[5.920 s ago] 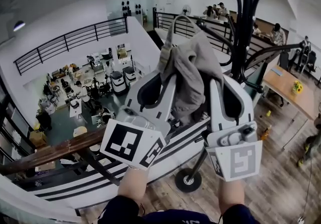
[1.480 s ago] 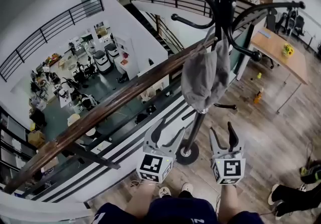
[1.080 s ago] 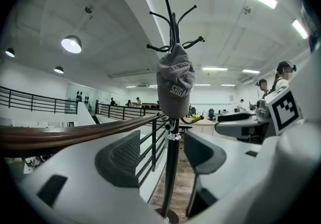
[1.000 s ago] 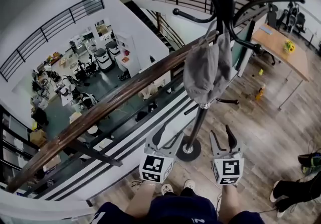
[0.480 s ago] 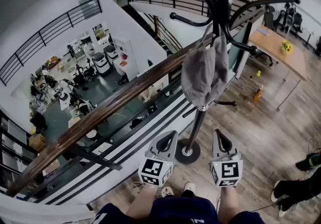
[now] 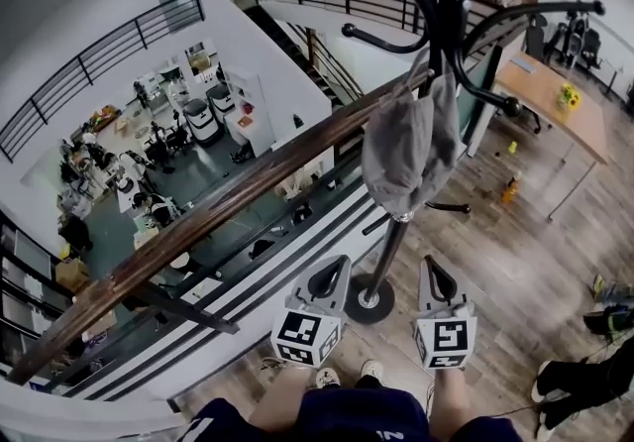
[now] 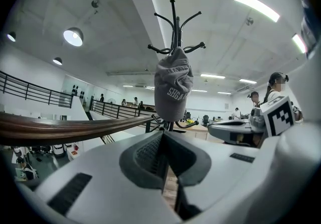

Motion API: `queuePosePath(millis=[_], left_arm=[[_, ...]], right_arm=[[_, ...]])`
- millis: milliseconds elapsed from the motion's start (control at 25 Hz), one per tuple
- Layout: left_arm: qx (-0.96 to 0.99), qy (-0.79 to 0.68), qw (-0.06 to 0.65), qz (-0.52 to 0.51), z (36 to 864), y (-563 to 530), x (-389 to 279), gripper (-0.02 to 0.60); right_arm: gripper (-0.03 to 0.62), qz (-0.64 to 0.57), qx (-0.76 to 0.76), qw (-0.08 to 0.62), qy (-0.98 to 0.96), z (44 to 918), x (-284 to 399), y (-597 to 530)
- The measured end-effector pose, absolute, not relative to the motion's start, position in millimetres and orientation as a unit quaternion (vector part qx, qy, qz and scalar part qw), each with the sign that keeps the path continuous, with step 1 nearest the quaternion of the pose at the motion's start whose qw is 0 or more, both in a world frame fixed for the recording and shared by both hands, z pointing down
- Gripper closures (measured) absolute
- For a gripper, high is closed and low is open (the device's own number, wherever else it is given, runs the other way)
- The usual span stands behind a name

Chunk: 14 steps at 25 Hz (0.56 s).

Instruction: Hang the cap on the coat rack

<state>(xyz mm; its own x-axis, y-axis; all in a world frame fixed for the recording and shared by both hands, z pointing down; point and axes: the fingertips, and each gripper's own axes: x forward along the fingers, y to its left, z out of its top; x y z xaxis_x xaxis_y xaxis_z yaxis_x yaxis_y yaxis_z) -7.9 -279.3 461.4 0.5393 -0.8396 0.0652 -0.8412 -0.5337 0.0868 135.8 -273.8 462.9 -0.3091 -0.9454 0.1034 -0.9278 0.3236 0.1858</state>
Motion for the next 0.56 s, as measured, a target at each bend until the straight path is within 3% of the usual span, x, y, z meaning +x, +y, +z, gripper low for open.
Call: queuePosePath(millis=[560], left_arm=[[0.869, -0.493, 0.045, 0.018, 458.7, -285.8, -10.5, 0.580]], right_arm=[[0.586, -0.016, 0.591, 0.071, -0.804, 467.2, 148.7, -285.7]])
